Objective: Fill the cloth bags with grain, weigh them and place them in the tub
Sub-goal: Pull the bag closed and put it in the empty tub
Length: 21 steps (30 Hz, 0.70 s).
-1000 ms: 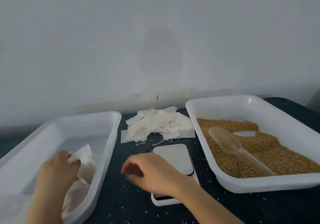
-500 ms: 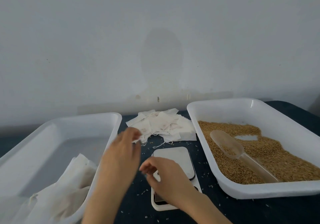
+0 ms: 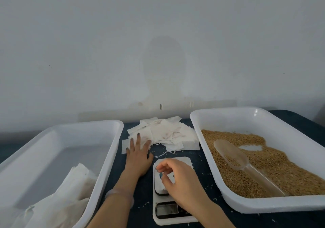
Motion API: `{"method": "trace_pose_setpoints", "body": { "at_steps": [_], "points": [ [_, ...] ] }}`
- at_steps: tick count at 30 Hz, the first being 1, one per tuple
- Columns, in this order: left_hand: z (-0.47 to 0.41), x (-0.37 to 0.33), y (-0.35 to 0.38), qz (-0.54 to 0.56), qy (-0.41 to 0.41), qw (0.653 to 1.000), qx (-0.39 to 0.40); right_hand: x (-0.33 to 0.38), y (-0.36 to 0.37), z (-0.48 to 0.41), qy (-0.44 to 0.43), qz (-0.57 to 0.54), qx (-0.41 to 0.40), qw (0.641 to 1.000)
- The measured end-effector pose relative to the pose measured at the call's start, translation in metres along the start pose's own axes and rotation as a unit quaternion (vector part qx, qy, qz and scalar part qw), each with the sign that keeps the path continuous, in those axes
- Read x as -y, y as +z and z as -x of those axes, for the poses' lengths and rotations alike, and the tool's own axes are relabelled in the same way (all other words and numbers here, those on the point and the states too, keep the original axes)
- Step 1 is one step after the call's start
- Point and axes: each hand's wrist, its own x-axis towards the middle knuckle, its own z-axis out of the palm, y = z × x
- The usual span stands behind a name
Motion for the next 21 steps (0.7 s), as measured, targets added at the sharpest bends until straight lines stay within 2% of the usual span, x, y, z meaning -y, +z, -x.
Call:
{"method": "trace_pose_setpoints", "body": {
  "at_steps": [3, 6, 17, 21],
  "points": [
    [0.000, 0.001, 0.002, 0.002, -0.007, 1.000, 0.016, -0.001, 0.001, 0.000, -0.004, 0.003, 0.005, 1.000],
    [0.003, 0.003, 0.002, -0.007, -0.004, 1.000, -0.002, -0.003, 0.000, 0.002, -0.001, 0.004, 0.003, 1.000],
    [0.022, -0.002, -0.009, 0.065, -0.008, 0.981, -0.184, -0.013, -0.006, 0.005, 0.010, 0.004, -0.007, 1.000],
    [0.028, -0.005, -0.016, 0.072, -0.013, 0.979, -0.190, -0.015, -0.007, 0.007, 0.011, 0.003, -0.012, 1.000]
  ]
}}
